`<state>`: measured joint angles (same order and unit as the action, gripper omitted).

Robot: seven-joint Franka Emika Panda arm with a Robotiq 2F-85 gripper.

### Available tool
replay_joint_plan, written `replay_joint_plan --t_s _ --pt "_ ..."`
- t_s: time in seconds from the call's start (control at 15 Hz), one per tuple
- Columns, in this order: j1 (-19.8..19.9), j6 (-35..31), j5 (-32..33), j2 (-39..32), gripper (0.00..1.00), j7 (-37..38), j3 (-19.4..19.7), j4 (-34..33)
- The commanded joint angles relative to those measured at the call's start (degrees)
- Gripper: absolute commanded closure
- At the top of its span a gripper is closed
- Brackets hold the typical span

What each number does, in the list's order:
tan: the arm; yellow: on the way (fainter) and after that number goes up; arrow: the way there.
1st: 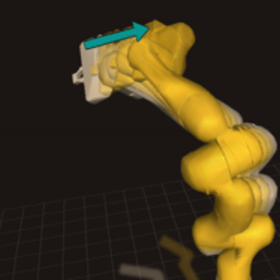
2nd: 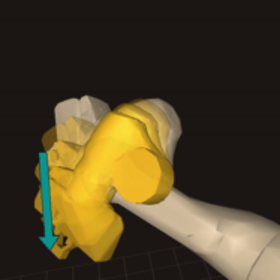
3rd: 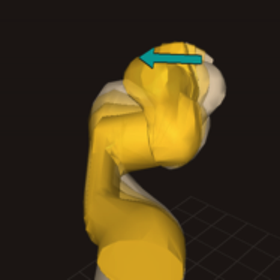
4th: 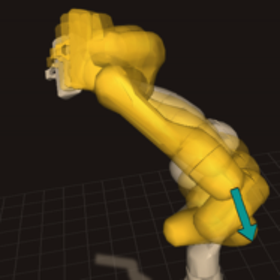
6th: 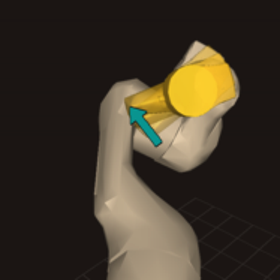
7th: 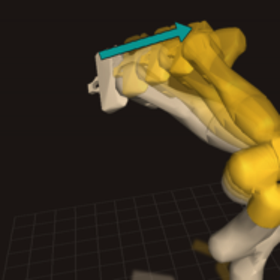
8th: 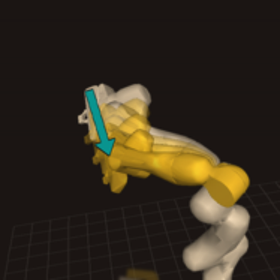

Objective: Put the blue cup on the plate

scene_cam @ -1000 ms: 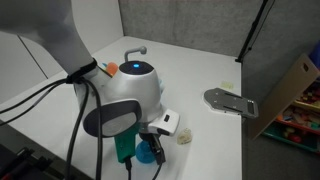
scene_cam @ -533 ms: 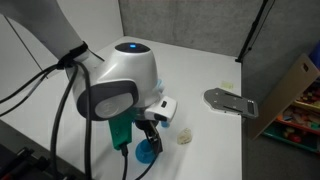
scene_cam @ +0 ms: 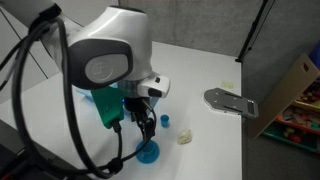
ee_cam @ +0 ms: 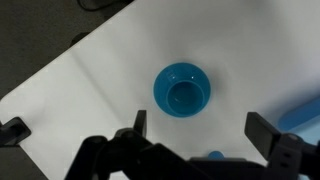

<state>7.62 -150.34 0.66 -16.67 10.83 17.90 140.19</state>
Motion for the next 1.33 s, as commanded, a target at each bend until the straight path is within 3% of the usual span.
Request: replay_joint_plan --t_s 0.0,0.27,0.53,0.6,1.27 --pt "-0.1 4.8 5.2 8.8 0.0 -0.1 0.4 3.6" --pt "0.7 9.4 9.2 16.9 0.0 0.2 -1.1 6.5" --pt "1.7 12.7 8.6 23.6 0.0 -1.7 -3.2 9.3" --pt "1.8 11.6 8.2 19.0 0.0 -0.2 -3.6 6.6" --pt "2.7 13.1 9.8 23.9 0.0 1.0 -5.5 9.0"
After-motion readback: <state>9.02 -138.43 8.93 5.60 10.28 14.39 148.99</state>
